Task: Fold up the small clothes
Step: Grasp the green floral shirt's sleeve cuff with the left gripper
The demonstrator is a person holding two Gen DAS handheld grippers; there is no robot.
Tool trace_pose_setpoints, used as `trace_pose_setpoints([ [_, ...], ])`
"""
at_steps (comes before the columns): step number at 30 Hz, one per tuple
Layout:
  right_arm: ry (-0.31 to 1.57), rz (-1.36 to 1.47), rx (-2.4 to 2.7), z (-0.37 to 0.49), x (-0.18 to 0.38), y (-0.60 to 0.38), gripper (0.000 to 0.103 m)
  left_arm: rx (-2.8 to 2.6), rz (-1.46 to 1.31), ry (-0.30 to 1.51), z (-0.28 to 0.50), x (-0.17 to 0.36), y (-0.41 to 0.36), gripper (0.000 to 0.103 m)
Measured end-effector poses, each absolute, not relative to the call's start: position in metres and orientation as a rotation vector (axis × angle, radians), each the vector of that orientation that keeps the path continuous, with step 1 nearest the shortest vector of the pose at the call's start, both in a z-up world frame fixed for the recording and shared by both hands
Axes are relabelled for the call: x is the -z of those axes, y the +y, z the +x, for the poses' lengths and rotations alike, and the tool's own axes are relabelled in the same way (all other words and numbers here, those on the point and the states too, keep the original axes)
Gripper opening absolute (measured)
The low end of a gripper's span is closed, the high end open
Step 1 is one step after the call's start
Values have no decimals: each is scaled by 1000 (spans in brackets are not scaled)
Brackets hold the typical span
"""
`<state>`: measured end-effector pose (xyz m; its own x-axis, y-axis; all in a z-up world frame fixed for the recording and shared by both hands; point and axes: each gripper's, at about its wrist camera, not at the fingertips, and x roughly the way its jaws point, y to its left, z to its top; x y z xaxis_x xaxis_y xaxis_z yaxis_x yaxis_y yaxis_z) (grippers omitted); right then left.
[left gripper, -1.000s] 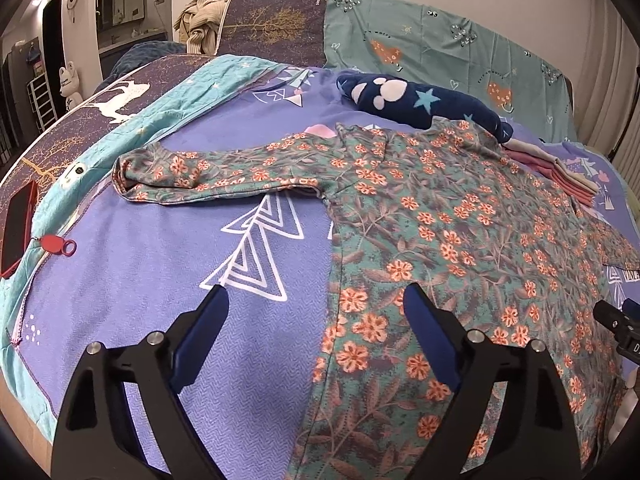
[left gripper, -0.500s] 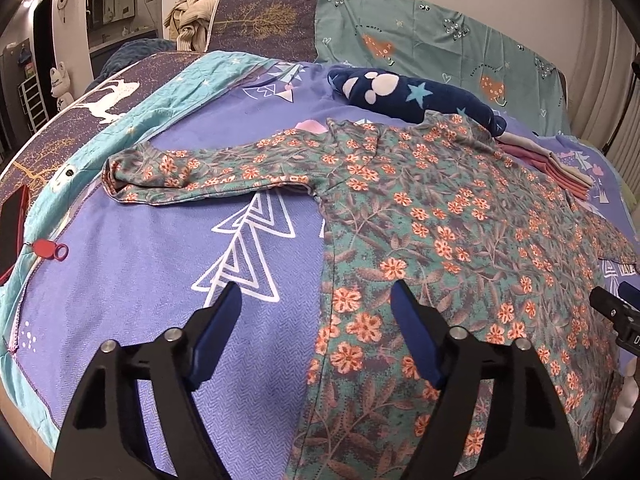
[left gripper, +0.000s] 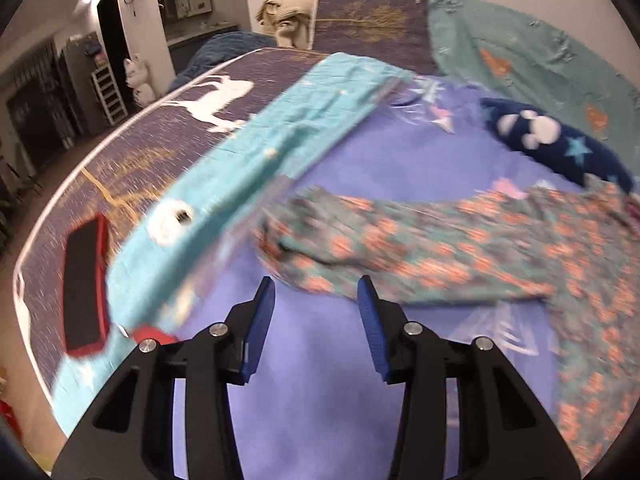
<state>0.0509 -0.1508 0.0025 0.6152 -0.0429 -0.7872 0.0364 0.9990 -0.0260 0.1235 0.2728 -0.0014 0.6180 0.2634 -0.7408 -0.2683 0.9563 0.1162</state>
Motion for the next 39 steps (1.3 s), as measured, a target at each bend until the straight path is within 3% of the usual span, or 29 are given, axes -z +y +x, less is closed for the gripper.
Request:
trace_pose_setpoints([
  [2,904,-14,56,53,-3,-152,64,-296,-14,883,148,7,295,55],
  [10,944,5,92,64,4,-160,68,-221,-134,985,217,38,334,62],
  [12,949,9,100,66,6,-162,69,-201,-134,1009,224,44,333,45],
  [13,951,13,104,68,7,-163,69,-168,-146,1015,225,46,332,15],
  [14,952,15,107,68,7,-164,69,-135,-163,1015,225,46,332,8],
  [23,966,20,103,80,15,-163,70,-1,-63,806,194,-33,279,6],
  [31,944,38,83,81,10,-167,70,241,46,587,158,-114,152,6],
  [35,935,73,110,78,7,-182,70,376,-11,531,148,-124,83,6],
  [39,930,109,133,72,3,-200,70,484,-66,539,147,-102,15,7],
])
